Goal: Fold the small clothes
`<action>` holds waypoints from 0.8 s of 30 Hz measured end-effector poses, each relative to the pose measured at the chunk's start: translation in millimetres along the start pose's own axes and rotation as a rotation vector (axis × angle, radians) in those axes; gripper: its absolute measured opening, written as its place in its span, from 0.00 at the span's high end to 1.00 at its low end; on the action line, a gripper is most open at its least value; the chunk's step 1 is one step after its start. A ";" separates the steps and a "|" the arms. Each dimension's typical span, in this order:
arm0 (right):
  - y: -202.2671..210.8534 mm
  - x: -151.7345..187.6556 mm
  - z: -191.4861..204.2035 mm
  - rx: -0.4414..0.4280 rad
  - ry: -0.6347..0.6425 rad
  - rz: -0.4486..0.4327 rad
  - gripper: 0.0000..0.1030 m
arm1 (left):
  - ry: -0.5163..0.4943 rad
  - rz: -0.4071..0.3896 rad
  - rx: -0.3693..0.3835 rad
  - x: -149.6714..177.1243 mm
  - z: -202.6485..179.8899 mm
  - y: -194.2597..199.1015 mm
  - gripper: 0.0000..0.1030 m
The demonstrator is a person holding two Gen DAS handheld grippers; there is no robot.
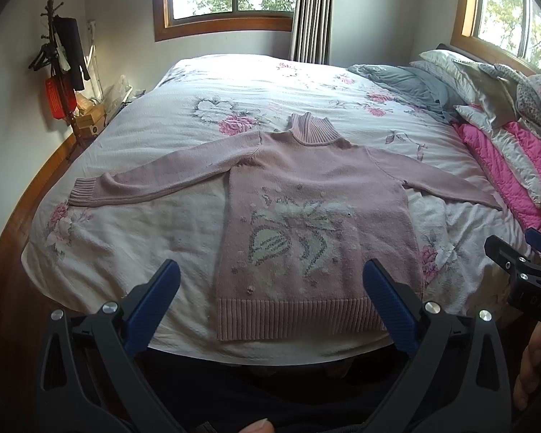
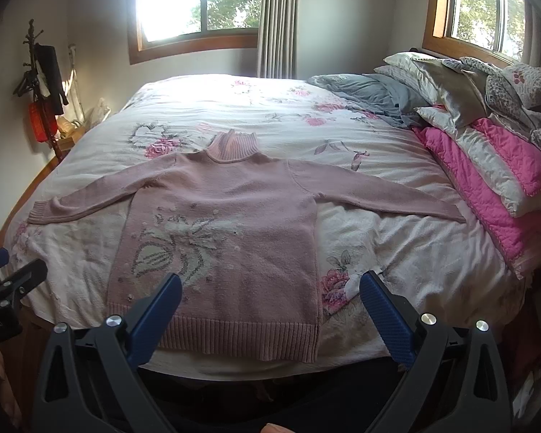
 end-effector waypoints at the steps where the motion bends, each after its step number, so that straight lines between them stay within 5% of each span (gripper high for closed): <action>1: -0.4 0.1 -0.7 0.000 -0.002 0.001 0.04 | 0.000 0.000 0.000 0.0 -0.1 -0.1 0.03; 24: -3.3 1.6 -2.5 0.001 -0.010 0.006 0.04 | 0.002 0.003 -0.005 -1.6 2.6 -0.1 0.03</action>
Point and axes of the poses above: each gripper's, at about its wrist camera, not at the fingertips, and y roughly against the way its jaws point, z to its left, x to its underside, the point moved 5 cm from there along -y, roughly the way its jaws point, and after that the axes turned 10 degrees about x, right-handed, at the moved point
